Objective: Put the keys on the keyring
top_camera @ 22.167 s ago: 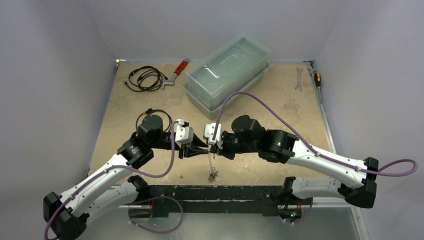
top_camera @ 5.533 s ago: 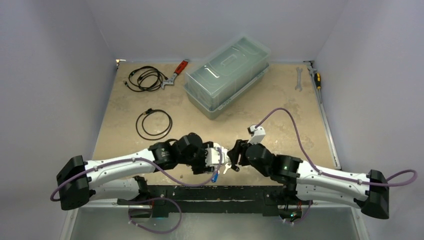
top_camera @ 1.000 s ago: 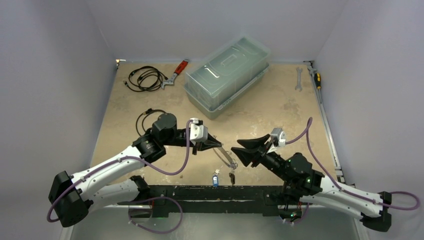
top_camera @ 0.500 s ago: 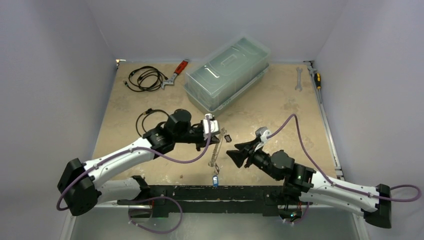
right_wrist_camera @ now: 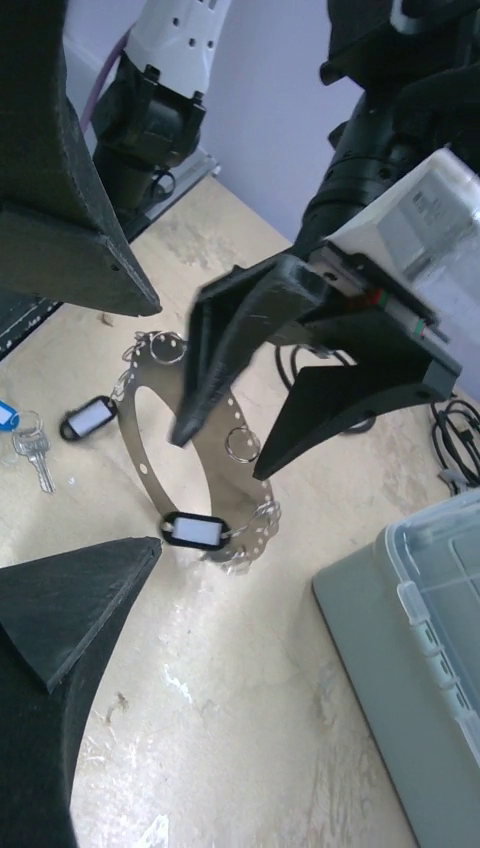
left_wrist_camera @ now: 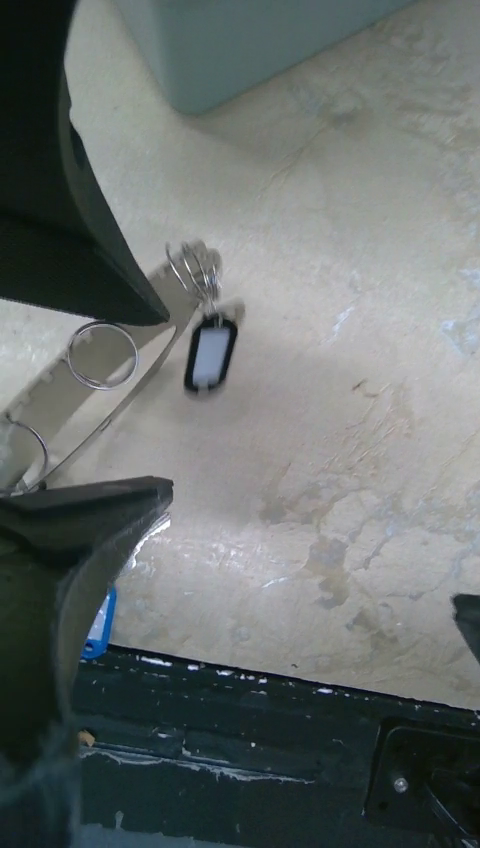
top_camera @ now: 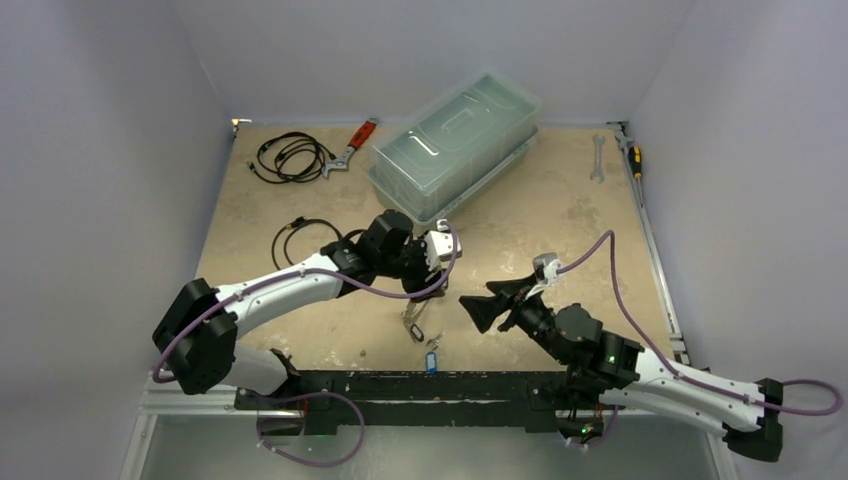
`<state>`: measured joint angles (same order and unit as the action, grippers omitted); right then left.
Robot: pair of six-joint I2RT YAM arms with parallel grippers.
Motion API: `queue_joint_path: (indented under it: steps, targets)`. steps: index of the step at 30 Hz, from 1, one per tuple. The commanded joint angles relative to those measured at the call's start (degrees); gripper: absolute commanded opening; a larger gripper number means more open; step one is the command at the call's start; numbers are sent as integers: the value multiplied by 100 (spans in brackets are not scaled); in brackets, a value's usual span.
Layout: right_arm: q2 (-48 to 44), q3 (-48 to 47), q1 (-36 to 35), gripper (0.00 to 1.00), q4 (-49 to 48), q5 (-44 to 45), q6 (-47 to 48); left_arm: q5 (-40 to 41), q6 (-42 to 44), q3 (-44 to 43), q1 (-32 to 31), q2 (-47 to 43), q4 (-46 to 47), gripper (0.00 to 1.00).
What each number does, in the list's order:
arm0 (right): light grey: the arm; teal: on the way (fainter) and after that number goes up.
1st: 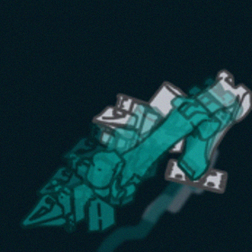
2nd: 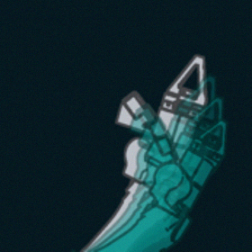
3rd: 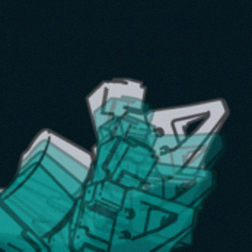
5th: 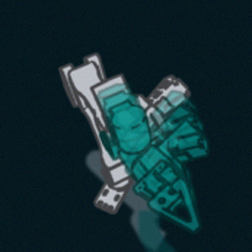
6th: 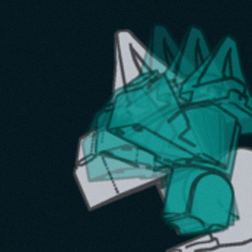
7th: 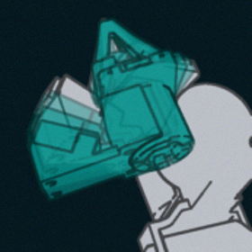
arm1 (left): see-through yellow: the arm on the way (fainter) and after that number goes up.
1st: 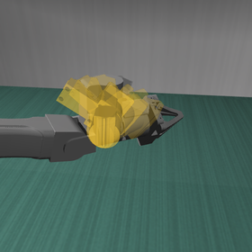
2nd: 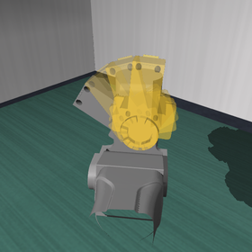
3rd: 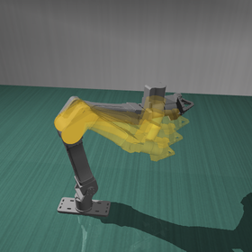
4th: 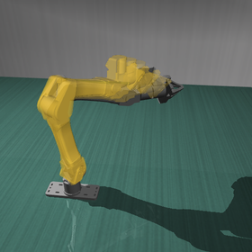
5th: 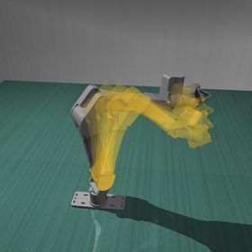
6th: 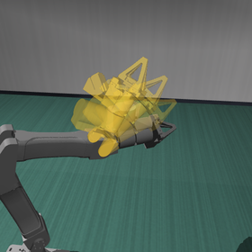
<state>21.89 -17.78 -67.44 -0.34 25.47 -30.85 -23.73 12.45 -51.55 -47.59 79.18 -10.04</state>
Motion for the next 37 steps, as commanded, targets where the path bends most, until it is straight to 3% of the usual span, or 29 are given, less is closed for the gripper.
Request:
queue_joint_path:
  steps: [1,3,5,8,13,21,34,37]
  targets:
    - [-171,-84,4,87,176,588,-360,64,-242,-128,35,142,-267,68]
    - [-214,-100,3,93,244,683,-403,181,-360,-73,40,-26,-104,83]
    - [-264,-110,3,98,322,682,-492,392,-490,26,40,-280,129,88]
    - [-375,-90,3,99,340,619,-485,1116,-791,56,37,-680,372,93]
    - [-561,14,7,99,183,543,-377,2504,-1023,82,37,-1318,531,96]
    - [-121,-42,3,99,51,522,-332,3570,-1158,-81,39,-1757,338,99]
    - [455,-128,3,99,-379,526,-352,4714,-1201,332,38,-2751,775,99]
    - [605,-194,3,99,-254,616,-355,4352,-1197,12,39,-2807,345,99]
